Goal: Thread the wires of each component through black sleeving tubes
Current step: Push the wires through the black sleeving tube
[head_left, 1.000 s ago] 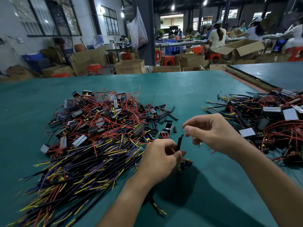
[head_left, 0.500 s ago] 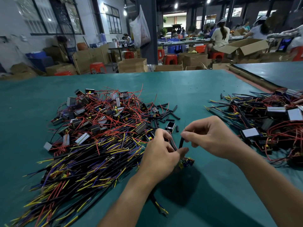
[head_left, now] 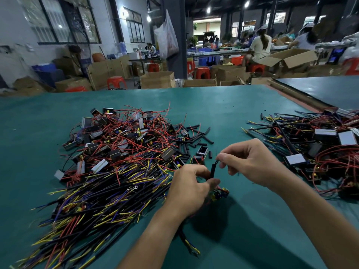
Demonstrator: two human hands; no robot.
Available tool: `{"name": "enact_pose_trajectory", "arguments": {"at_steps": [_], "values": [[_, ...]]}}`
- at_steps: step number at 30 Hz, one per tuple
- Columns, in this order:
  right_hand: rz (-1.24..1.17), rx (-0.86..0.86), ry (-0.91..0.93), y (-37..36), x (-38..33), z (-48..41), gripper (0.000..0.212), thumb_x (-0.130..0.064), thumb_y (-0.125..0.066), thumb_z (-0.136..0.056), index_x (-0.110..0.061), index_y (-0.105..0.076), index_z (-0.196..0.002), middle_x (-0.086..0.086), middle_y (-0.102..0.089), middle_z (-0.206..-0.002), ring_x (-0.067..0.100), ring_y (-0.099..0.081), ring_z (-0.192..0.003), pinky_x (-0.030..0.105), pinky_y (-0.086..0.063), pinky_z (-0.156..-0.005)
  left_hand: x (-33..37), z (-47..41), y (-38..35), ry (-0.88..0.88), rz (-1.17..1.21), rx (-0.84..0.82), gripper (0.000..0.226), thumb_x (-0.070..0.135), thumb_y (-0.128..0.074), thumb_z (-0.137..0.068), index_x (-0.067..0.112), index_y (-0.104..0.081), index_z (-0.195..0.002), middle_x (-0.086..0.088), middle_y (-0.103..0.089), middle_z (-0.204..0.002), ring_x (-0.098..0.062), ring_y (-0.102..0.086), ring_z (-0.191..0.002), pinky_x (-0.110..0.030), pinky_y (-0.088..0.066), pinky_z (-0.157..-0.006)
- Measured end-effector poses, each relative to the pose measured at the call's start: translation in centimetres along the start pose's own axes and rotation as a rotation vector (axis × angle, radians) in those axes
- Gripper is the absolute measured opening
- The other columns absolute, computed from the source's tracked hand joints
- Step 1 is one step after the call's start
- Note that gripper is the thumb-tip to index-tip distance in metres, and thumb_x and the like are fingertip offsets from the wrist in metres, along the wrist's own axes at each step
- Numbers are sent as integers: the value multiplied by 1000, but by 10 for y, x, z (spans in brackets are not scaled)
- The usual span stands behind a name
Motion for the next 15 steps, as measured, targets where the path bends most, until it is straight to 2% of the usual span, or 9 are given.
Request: {"name": "enact_pose_trajectory", "arguments": {"at_steps": [2,5,9,11,13,15], "values": [[-20,25,-13,3,0,0,22,-7,-67,-89,-8,-72,-68,0,-66,-55,9,-53,-46,14,-36,-42,0,0,-1,2,1,-7,16,29,-78,-80,18,-69,-76,3,-65,-62,-9,-49,-38,-20,-38,-41],[-50,39,-36,5,0,-1,21,-7,-66,-89,-8,-73,-70,3,-69,-61,12,-54,-47,15,-38,-43,0,1,-1,-9,-36,-8,15,33,-76,-81,19,-71,-78,3,-64,-57,-8,-47,-38,-18,-36,-42],[-3,-7,-37,1,-2,1,21,-9,-67,-89,-8,-71,-69,-4,-64,-53,7,-54,-46,12,-35,-39,3,3,0,-50,-87,-11,20,37,-72,-83,18,-71,-77,12,-57,-48,-1,-44,-37,-16,-32,-42],[28,-15,-23,0,-2,1,21,-8,-68,-88,-10,-71,-68,-2,-66,-55,8,-55,-47,14,-38,-43,4,4,-1,-65,-105,-19,20,39,-69,-85,19,-71,-80,17,-56,-47,1,-45,-39,-14,-32,-42],[46,-13,-19,0,-1,0,21,-7,-68,-88,-10,-71,-68,2,-67,-59,10,-56,-48,17,-41,-46,6,5,-2,-91,-105,-30,21,38,-66,-87,19,-71,-83,10,-57,-49,-5,-45,-41,-20,-34,-42],[43,-4,-18,1,-1,0,21,-7,-68,-88,-9,-70,-67,3,-67,-59,11,-56,-48,17,-41,-46,6,5,-3,-110,-104,-48,23,37,-64,-89,16,-71,-82,-6,-62,-57,-13,-44,-45,-27,-38,-45]]}}
Point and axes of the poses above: each hand's wrist, its own z-axis away from the middle knuckle, its own y-axis out of the back of the hand, x = y × z, the point moved 1 cm from there along -z, towards the middle knuckle
